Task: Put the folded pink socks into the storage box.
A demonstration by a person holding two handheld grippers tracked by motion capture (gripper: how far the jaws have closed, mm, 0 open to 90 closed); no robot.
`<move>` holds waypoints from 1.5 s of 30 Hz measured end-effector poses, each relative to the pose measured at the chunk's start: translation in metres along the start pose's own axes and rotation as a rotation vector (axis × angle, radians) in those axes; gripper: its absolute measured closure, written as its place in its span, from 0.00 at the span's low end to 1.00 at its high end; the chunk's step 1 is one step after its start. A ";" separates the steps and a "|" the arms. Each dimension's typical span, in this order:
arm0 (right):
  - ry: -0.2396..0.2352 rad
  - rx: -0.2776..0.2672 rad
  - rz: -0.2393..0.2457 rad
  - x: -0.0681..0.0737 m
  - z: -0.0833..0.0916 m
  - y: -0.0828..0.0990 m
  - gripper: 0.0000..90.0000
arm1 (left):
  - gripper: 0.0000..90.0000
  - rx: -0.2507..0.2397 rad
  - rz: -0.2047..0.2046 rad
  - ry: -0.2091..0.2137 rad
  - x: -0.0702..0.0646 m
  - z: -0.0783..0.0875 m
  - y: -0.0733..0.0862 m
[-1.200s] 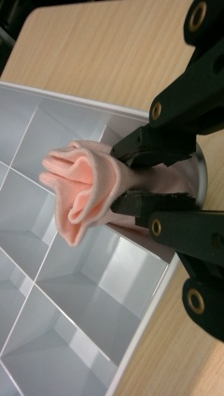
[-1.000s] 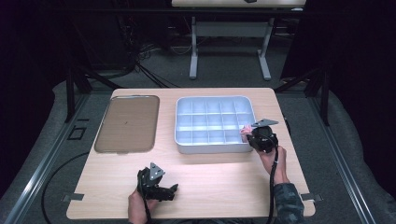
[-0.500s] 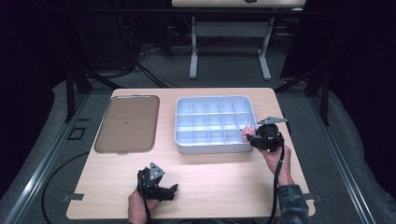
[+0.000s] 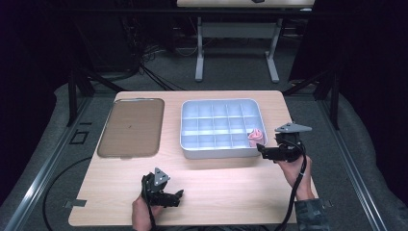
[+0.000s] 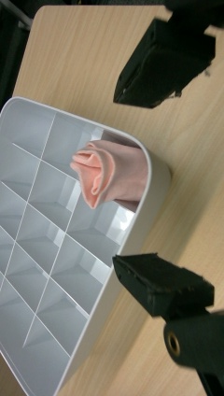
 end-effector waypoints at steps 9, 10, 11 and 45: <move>0.023 -0.031 0.002 -0.002 0.025 0.023 0.05 | 0.00 0.000 0.000 0.000 0.000 0.000 0.000; 0.025 -0.036 -0.004 -0.002 0.025 0.026 0.05 | 0.00 -0.001 0.000 0.000 0.000 0.000 0.000; 0.033 -0.033 -0.004 -0.003 0.027 0.031 0.04 | 0.00 -0.001 0.000 0.000 0.000 0.000 0.000; 0.056 0.096 -0.089 -0.010 -0.018 0.156 0.01 | 0.00 0.000 -0.001 -0.001 0.000 0.000 0.000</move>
Point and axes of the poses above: each handheld gripper's, and its own axes: z roughly backward along the jaws, y roughly out of its underside, x roughly to its left, the point moved 10 cm from there along -z, roughly forward along the jaws, and after that the axes turned 1 degree about -y, right-handed, at the moved point
